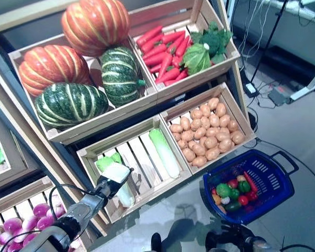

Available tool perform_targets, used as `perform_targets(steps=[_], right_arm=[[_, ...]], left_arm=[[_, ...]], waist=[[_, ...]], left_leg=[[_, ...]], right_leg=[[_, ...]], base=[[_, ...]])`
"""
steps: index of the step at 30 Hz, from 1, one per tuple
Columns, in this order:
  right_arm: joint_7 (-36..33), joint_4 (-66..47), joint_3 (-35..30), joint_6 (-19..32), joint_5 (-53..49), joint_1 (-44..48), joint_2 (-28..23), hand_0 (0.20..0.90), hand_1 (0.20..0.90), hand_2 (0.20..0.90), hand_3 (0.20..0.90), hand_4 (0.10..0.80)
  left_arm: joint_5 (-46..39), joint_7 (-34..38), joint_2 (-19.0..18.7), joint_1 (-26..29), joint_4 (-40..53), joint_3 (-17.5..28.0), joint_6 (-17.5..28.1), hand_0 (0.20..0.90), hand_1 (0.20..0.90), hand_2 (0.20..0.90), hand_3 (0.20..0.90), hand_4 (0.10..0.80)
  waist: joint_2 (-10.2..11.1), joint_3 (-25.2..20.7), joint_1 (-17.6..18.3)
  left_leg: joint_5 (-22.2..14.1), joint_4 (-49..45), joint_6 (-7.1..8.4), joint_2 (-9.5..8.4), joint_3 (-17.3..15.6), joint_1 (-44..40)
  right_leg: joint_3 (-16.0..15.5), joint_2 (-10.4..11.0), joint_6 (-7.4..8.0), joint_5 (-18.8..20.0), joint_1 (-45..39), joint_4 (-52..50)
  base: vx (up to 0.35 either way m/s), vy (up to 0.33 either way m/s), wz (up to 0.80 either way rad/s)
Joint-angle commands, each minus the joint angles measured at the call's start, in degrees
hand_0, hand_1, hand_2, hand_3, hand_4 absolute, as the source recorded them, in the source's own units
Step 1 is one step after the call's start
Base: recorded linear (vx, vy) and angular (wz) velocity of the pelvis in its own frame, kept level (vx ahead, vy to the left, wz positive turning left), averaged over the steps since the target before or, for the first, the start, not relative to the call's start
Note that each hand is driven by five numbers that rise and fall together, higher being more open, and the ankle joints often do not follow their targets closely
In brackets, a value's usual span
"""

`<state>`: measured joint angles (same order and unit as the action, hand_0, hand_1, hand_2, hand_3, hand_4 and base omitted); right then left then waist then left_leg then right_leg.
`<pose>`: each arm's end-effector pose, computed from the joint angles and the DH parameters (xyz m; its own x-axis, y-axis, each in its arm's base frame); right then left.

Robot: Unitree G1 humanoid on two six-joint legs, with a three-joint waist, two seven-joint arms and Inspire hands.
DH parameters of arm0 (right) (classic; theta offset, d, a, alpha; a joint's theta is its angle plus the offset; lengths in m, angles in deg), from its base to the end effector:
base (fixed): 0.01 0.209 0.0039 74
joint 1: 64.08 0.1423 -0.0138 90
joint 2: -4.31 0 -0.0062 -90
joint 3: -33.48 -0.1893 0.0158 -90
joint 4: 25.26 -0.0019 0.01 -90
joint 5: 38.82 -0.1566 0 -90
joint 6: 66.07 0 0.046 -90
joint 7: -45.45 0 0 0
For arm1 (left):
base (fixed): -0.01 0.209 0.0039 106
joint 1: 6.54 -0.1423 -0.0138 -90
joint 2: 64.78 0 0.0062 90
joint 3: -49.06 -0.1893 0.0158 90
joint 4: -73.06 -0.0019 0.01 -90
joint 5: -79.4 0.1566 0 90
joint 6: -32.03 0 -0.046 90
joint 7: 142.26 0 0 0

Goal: Put vegetables into the basket

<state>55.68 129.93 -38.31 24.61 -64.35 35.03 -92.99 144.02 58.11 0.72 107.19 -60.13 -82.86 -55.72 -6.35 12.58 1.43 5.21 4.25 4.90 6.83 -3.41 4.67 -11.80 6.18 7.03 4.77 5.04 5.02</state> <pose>0.1529 -0.2657 -0.1014 0.5541 -0.0408 -0.8314 -0.0191 0.9979 -0.0617 0.2557 0.2615 -0.0091 0.9236 -0.2335 -0.3040 0.1454 -0.5205 0.8414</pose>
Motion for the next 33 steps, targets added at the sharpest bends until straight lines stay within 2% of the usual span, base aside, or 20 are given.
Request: perform_targets(steps=[1,6,9,12,18,25,33], right_arm=[[1.88,-3.17,0.44,4.79,-4.99,6.09,-1.79,0.900,0.900,0.900,0.900,0.800],[1.53,-4.45,0.74,6.32,-5.81,9.60,-3.89,0.900,0.900,0.900,0.900,0.800],[0.93,-5.47,0.93,7.06,-7.74,10.52,-5.16,0.900,0.900,0.900,0.900,0.800],[0.18,-5.76,0.79,7.95,-10.28,11.77,-5.51,0.900,0.900,0.900,0.900,0.800],[-1.27,-8.17,-0.26,10.32,-14.16,12.50,-5.66,0.900,0.900,0.900,0.900,0.800],[-2.03,-9.80,-1.08,11.24,-14.83,11.89,-5.29,0.900,0.900,0.900,0.900,0.800],[-2.47,-11.19,-1.68,11.21,-16.40,10.91,-5.52,0.900,0.900,0.900,0.900,0.800]], left_arm=[[2.78,5.66,-5.82,13.85,-2.34,1.52,-1.19,0.900,0.900,0.900,0.900,0.800],[4.73,6.73,-9.23,20.08,-2.73,0.05,0.17,0.900,0.900,0.900,0.900,0.800],[6.53,6.77,-12.11,23.64,-1.06,-0.72,-0.28,0.900,0.900,0.900,0.900,0.800],[8.08,5.47,-13.89,27.27,-0.75,-1.48,-0.35,0.900,0.900,0.900,0.900,0.800],[10.23,7.90,-16.91,33.05,-0.41,-2.26,-1.90,0.900,0.900,0.900,0.900,0.800],[12.12,6.87,-19.02,35.06,1.41,-1.87,-2.04,0.900,0.900,0.900,0.900,0.800],[11.96,1.61,-21.49,33.82,2.72,-0.97,-1.26,0.900,0.900,0.900,0.900,0.800]], waist=[[3.22,6.05,1.97],[2.79,10.19,2.55],[3.36,12.41,2.50],[3.98,14.03,2.63],[5.26,17.00,2.75],[5.61,17.21,1.97],[5.56,17.21,1.49]], left_leg=[[-0.12,-3.21,2.05,-0.45,-0.99,3.49],[0.09,-6.36,2.38,-0.73,-2.10,8.75],[0.13,-9.83,2.82,-0.52,-1.96,13.18],[-0.05,-12.12,2.73,-0.26,-2.30,16.27],[-1.05,-17.73,2.35,0.06,-2.31,22.66],[-1.83,-19.84,1.77,-0.75,-1.69,26.12],[-1.86,-20.69,2.14,-0.74,-1.08,27.21]], right_leg=[[2.22,1.81,-0.62,-3.58,1.81,-6.24],[2.02,1.79,-1.32,-4.55,6.67,-9.36],[1.76,1.73,-1.77,-5.25,9.89,-12.14],[1.63,1.50,-2.05,-5.79,12.64,-14.32],[1.77,1.50,-2.79,-6.91,18.33,-19.17],[1.61,2.20,-2.66,-7.34,21.88,-21.59],[1.36,2.55,-2.40,-7.48,22.33,-21.73]], base=[[-0.208,0.079,-0.07],[-0.186,0.036,-0.09],[-0.151,-0.036,-0.03],[-0.117,-0.040,-0.01],[-0.102,-0.024,0.01],[-0.033,-0.008,0.04],[0.007,-0.030,0.01]])
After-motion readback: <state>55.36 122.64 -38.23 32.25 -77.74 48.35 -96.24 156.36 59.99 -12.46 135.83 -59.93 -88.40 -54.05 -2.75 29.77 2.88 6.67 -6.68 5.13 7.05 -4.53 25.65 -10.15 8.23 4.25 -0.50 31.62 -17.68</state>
